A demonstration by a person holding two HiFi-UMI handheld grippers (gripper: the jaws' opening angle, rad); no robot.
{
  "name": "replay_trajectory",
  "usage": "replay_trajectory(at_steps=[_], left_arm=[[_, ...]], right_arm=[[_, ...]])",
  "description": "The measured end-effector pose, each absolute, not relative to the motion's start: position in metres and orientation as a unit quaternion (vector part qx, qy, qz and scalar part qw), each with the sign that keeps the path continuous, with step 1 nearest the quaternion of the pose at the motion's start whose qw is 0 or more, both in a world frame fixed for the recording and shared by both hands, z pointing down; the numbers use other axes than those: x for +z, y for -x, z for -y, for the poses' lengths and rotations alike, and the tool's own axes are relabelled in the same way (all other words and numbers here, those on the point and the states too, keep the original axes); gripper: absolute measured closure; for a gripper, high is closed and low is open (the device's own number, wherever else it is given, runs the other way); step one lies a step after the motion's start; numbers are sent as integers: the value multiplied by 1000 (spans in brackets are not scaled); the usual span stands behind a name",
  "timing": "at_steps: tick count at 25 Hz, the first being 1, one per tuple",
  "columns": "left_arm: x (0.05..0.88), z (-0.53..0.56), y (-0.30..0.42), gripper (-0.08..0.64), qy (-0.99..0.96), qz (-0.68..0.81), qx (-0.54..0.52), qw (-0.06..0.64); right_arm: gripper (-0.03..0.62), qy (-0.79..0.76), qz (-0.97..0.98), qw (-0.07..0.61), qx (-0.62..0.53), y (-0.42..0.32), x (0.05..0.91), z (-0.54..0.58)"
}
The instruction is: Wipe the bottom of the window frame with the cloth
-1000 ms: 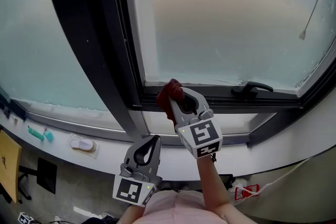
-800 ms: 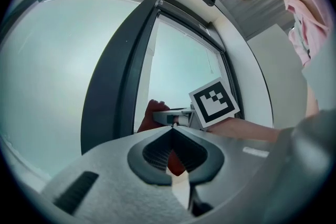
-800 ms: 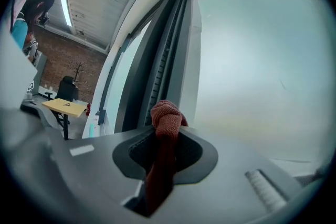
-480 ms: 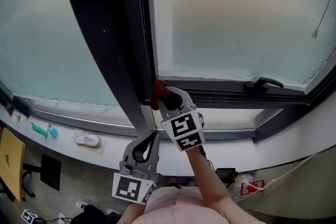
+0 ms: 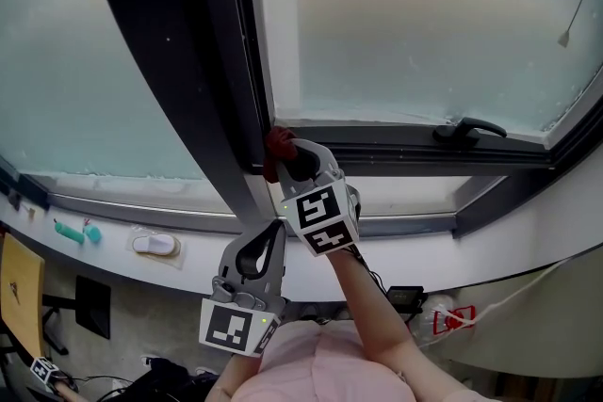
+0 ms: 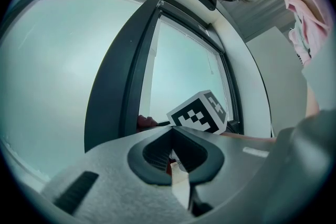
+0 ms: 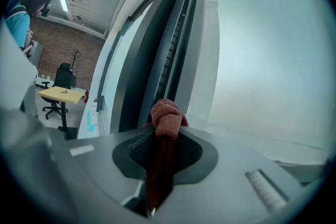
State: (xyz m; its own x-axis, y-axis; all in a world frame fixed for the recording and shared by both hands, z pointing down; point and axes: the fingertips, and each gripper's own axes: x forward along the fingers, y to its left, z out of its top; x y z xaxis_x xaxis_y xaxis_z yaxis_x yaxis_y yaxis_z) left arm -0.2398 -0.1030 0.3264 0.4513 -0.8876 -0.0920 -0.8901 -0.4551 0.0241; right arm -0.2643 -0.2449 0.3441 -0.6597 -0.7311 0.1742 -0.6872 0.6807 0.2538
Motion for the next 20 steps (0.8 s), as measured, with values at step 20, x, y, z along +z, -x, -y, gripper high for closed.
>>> replay_trajectory(at_steps=[20], left_arm=[[325,103,223,561,855,-517,41,18]], right_arm=[[526,-410,902,124,-62,227,346,250]])
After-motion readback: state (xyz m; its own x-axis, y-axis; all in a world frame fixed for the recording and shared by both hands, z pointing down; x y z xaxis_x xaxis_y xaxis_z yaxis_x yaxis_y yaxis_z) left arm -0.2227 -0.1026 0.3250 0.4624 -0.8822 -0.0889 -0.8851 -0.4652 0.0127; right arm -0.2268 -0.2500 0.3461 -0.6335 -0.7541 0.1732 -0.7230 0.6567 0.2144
